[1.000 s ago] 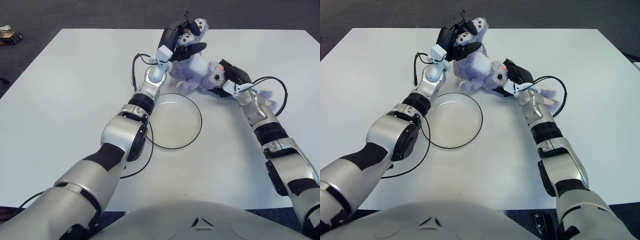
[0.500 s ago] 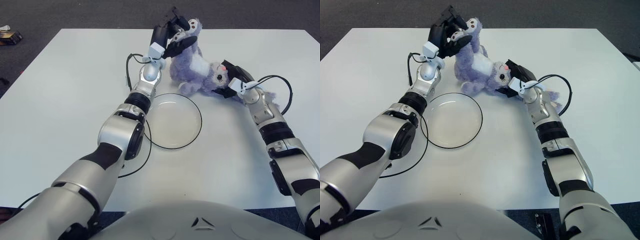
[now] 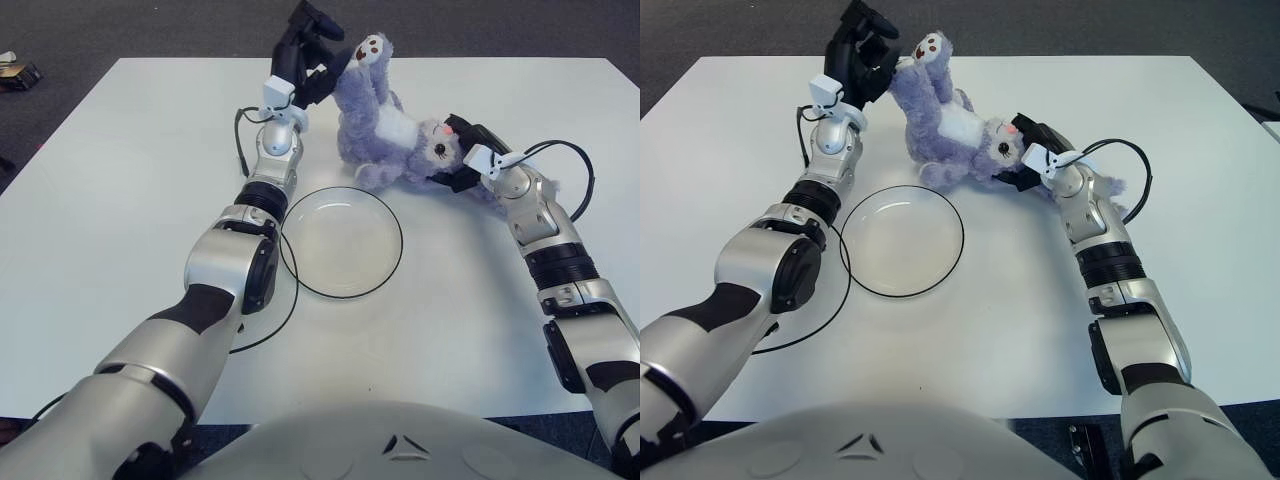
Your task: Put the doll into the plate.
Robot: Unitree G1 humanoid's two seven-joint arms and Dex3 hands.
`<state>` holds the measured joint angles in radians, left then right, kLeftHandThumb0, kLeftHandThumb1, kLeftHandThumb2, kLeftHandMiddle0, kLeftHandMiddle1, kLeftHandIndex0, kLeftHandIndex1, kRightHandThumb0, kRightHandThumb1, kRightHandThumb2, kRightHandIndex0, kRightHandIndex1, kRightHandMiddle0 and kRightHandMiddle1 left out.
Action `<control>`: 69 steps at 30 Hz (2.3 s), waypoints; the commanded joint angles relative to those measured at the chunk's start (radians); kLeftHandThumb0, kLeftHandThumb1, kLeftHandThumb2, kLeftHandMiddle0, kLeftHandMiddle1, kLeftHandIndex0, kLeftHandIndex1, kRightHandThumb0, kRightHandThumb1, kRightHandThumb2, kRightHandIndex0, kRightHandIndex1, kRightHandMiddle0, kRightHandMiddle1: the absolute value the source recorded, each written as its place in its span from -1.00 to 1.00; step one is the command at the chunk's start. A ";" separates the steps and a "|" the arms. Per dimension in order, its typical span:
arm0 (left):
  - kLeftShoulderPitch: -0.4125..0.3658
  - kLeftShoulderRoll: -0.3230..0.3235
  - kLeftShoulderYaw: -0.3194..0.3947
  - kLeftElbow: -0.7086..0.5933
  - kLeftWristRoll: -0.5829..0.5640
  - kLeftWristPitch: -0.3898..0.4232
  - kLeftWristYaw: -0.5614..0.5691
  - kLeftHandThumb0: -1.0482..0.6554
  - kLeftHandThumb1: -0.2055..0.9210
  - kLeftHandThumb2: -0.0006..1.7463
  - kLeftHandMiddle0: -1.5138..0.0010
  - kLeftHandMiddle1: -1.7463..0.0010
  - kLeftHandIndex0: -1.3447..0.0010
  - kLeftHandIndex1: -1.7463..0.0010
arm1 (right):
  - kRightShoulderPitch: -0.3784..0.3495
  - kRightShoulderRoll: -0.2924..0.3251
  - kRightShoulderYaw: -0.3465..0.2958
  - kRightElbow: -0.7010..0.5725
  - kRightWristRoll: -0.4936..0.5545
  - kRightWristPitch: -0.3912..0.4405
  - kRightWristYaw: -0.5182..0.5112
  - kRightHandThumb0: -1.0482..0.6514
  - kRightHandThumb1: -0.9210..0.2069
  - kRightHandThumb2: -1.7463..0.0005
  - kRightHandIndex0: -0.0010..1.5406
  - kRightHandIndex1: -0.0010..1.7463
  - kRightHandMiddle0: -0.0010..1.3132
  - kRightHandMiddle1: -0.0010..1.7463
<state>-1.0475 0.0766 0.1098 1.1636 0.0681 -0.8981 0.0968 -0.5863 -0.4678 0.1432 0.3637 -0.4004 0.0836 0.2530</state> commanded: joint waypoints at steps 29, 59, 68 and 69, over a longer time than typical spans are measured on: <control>0.028 0.119 0.004 0.053 0.059 0.031 0.106 -0.18 1.00 -0.43 0.38 -1.00 0.67 -0.98 | 0.009 -0.036 -0.077 -0.141 0.084 -0.026 0.036 -0.27 -0.11 -0.35 0.13 1.00 -0.21 1.00; 0.035 0.117 -0.002 0.072 0.064 0.183 0.168 -0.18 1.00 -0.45 0.45 -1.00 0.65 -0.96 | 0.081 -0.028 -0.091 -0.436 0.145 0.071 0.140 -0.28 -0.07 -0.39 0.13 1.00 -0.18 1.00; 0.034 0.113 -0.003 0.079 0.063 0.194 0.171 -0.18 1.00 -0.46 0.42 -1.00 0.64 -0.95 | 0.097 -0.036 -0.072 -0.478 0.158 0.103 0.210 -0.28 -0.07 -0.39 0.13 1.00 -0.18 1.00; 0.034 0.112 -0.003 0.079 0.063 0.194 0.170 -0.18 1.00 -0.46 0.41 -1.00 0.64 -0.95 | 0.099 -0.037 -0.069 -0.485 0.164 0.114 0.224 -0.28 -0.07 -0.39 0.13 1.00 -0.18 1.00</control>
<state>-1.0180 0.1846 0.1093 1.2316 0.1275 -0.7148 0.2605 -0.4918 -0.4907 0.0706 -0.0901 -0.2579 0.1750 0.4505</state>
